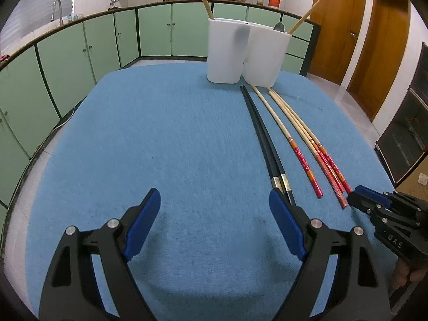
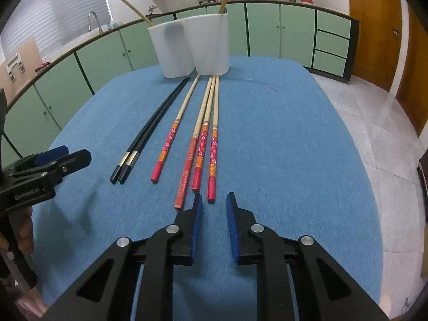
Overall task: Organize utensils
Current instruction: 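Move both tools back to the remaining chopsticks on the mat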
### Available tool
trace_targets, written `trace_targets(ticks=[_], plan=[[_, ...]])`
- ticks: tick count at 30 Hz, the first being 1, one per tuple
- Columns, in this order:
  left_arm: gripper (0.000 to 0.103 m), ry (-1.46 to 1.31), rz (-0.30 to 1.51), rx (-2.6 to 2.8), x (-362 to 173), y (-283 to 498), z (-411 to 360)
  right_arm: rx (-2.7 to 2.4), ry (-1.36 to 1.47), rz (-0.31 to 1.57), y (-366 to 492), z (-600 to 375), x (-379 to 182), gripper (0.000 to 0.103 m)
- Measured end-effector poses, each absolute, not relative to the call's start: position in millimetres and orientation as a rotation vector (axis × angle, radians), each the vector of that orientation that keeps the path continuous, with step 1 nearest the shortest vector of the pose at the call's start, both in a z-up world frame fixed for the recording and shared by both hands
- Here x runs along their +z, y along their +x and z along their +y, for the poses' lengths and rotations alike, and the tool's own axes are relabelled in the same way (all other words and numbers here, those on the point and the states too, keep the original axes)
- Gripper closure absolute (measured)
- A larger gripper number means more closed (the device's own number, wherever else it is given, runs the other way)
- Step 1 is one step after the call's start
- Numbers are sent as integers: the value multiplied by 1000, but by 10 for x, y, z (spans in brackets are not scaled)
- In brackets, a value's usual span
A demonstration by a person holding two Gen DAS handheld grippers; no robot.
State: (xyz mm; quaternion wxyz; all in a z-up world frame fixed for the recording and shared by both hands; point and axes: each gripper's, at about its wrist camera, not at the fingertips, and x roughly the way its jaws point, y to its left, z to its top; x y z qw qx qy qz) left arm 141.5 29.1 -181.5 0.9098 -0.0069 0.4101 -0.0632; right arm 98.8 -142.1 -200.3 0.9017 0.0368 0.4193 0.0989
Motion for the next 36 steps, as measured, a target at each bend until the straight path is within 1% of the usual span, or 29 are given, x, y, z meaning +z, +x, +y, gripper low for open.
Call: trace_targets(ticks=[4,8,15,19,25,31,35,36], plan=[[22,-23,850,-138,-1812,1431,272,200,57,864,1021,-1379,-2005,86],[22,-32,859,-166,-1819,1422,220,184,41,866,1069,-1349,-2009,97],[22,-6,886,-219,-1856,1363,34,168,41,869,1061,-1366,-1999,97],[28,12,910,-218,-1918,1382,-46,172,58,869,1066,-1406,-2005,97],[28,33,923,-198,-1965,1443,-118,177,69,867,1069,-1429,-2013,97],[36,52,909,-178,-1974,1469,-169,188,93,866,1074,-1459,-2028,97],[39,53,905,-171,-1980,1501,-169,193,102,866,1080,-1471,-2036,97],[44,52,902,-169,-1977,1505,-176,193,104,865,1075,-1474,-2039,97]])
